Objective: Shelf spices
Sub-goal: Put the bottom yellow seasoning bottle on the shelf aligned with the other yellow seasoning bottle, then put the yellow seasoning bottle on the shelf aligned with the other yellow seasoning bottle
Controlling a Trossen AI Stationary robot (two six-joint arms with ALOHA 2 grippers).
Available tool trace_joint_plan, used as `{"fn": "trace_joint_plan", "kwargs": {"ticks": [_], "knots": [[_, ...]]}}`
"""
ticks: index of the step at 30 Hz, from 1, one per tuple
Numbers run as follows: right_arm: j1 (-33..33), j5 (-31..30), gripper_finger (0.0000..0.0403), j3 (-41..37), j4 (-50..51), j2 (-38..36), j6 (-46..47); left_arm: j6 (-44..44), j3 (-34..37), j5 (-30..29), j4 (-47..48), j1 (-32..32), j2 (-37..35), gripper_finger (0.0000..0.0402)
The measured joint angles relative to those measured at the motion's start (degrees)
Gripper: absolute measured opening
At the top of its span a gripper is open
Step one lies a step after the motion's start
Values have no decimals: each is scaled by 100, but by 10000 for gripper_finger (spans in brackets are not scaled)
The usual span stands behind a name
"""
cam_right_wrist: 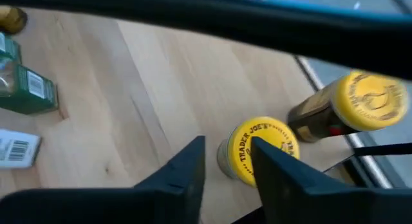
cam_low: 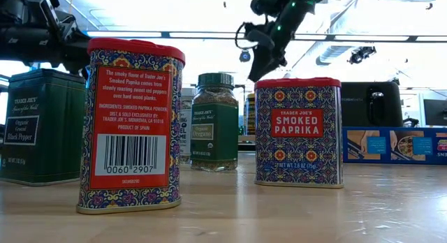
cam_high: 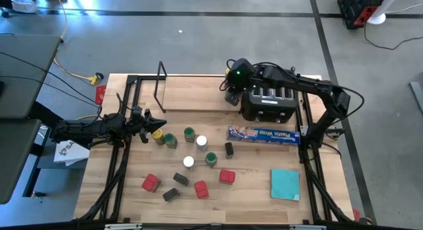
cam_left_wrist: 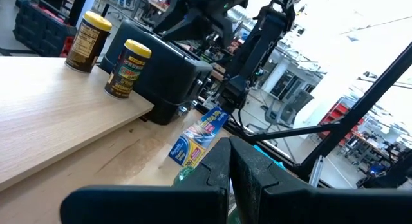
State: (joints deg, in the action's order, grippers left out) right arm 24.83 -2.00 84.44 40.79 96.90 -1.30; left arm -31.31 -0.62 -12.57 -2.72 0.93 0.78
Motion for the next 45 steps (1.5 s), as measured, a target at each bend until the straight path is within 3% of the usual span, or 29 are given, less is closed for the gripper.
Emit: {"fn": "trace_joint_plan", "kwargs": {"ticks": [10, 30, 34, 39, 45], "knots": [[107, -504, 6, 15, 16, 415, -162, -11, 0, -1, -12, 0, 0, 3], [212, -889, 4, -13, -734, 171, -927, -13, 0, -2, -40, 0, 2, 3], [-164, -897, 4, -13, -780, -129, -939, -11, 0, -4, -147, 1, 1, 3], [-1193, -886, 4, -21, -721, -410, -1395, 3, 0, -23, -148, 0, 0, 3], [-2353, -842, 4, -599, -2252, -381, -1482, -151, 0, -286, -244, 1, 0, 3]]}}
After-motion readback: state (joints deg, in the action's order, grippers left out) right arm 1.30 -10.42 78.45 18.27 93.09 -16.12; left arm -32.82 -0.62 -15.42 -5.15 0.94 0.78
